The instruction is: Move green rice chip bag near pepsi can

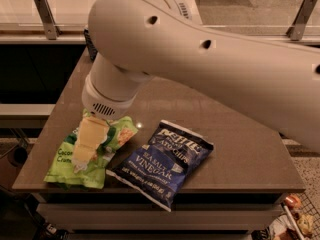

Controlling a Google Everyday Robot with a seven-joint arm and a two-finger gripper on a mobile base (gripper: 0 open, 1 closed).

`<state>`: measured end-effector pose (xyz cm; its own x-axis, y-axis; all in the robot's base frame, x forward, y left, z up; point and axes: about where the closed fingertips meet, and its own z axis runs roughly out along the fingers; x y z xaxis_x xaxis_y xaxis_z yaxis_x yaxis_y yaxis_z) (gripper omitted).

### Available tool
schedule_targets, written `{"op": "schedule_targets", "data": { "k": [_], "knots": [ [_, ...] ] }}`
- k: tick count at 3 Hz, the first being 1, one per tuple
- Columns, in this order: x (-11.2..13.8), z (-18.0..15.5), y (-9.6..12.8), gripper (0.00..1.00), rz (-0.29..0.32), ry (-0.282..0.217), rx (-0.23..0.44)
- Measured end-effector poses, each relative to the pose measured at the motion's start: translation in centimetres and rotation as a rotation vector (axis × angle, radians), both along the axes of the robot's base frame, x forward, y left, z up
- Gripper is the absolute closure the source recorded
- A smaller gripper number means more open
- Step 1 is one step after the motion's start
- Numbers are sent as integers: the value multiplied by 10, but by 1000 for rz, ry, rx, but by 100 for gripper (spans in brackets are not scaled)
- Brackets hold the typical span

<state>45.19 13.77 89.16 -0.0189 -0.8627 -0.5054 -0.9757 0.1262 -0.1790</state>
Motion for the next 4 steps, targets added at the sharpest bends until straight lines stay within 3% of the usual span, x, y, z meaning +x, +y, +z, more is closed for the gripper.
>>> {"op": "schedule_targets", "data": {
  "k": [1,2,3,4],
  "knots": [
    [-17,-2,18,0,7,28,-46],
    [-38,-10,31,0,19,98,-103],
    [-44,-28,33,0,32,166,-119],
    [-33,-47,33,0,33,178,-107]
  ]
}}
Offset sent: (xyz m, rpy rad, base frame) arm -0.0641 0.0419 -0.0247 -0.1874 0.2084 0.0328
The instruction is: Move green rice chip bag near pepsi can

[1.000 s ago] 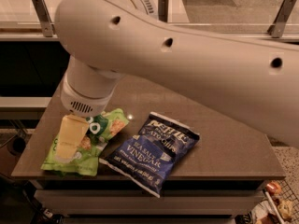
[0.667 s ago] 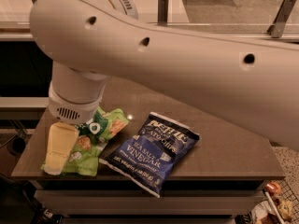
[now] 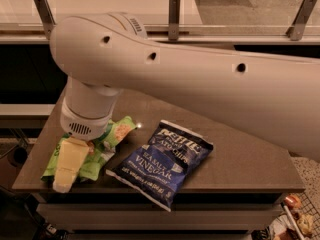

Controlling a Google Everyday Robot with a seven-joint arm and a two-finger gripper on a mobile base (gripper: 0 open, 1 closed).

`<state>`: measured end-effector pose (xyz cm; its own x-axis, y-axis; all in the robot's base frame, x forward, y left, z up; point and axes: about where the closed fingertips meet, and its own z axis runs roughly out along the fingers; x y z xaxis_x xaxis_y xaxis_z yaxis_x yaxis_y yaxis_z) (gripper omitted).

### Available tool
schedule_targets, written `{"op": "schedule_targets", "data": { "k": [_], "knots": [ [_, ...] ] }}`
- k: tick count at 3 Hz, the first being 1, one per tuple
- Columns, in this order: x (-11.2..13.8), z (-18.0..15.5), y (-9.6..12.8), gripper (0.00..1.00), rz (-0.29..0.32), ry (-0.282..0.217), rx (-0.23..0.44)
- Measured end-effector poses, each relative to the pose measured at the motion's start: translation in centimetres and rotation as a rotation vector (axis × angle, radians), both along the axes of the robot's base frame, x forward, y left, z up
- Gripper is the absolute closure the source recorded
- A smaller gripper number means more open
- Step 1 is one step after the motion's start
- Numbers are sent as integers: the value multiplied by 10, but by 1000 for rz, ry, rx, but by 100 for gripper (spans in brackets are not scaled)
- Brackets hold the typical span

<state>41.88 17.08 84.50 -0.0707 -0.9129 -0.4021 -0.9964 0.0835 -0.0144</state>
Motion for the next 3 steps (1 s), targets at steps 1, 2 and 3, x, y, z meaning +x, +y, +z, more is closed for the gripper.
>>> {"op": "schedule_targets", "data": {
  "k": [1,2,3],
  "knots": [
    [18,-23,7,0,1,-10,36],
    [19,-23,7,18,1,-10,38],
    [19,-21,7,41,2,-12,37]
  ]
}}
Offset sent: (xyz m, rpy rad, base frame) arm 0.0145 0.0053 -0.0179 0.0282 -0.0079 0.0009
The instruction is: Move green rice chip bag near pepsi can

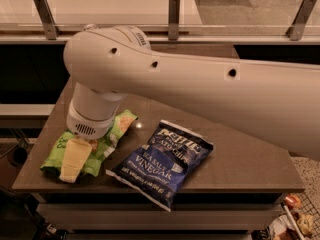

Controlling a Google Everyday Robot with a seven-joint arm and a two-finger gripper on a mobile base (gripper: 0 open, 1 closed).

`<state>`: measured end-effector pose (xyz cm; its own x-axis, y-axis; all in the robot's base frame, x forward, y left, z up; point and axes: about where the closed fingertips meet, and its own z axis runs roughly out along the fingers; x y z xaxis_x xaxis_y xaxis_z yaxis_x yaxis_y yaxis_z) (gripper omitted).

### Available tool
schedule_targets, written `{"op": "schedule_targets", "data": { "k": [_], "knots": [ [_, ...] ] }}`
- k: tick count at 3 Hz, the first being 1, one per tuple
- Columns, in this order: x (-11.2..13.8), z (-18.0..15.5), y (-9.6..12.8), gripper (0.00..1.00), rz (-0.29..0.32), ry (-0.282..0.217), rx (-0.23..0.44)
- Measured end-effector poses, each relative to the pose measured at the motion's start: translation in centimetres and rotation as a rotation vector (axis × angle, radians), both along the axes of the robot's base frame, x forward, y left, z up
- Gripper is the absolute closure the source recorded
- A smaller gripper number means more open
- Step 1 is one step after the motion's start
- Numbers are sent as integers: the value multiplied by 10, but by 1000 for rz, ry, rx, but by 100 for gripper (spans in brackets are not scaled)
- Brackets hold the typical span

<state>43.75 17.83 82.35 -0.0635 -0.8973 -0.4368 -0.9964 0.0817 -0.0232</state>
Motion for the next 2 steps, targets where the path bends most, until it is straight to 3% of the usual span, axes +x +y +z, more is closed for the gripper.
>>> {"op": "schedule_targets", "data": {
  "k": [2],
  "knots": [
    [0,5,0,87,0,0,0]
  ]
}}
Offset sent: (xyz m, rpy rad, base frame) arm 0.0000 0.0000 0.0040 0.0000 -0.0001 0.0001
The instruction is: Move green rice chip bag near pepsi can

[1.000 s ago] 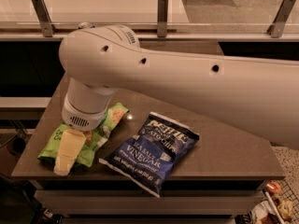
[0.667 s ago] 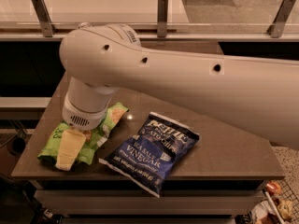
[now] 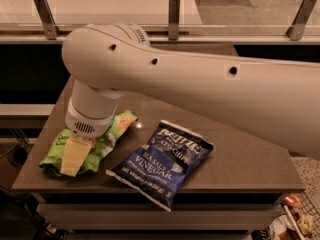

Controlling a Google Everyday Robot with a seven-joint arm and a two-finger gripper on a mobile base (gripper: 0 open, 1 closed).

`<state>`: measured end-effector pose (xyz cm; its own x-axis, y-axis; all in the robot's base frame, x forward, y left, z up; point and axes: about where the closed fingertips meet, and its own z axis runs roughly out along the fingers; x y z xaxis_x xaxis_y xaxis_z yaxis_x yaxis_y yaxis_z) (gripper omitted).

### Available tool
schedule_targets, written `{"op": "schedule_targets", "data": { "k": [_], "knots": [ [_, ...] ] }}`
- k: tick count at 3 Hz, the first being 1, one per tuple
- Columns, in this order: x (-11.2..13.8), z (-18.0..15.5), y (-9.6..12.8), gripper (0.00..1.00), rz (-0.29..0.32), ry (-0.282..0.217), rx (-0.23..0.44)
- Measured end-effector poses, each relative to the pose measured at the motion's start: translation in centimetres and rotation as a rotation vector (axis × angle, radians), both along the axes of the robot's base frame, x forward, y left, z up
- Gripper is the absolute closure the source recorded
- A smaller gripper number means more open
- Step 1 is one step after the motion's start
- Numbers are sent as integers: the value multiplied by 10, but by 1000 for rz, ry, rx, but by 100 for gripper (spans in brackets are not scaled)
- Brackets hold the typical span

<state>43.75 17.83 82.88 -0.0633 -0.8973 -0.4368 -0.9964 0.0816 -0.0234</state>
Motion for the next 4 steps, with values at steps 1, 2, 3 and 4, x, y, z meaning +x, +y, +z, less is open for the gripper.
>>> {"op": "schedule_targets", "data": {
  "k": [1,2,3,4],
  "knots": [
    [0,0,0,100,0,0,0],
    [0,2,0,100,0,0,0],
    [0,3,0,100,0,0,0],
    [0,3,0,100,0,-1,0]
  ]
}}
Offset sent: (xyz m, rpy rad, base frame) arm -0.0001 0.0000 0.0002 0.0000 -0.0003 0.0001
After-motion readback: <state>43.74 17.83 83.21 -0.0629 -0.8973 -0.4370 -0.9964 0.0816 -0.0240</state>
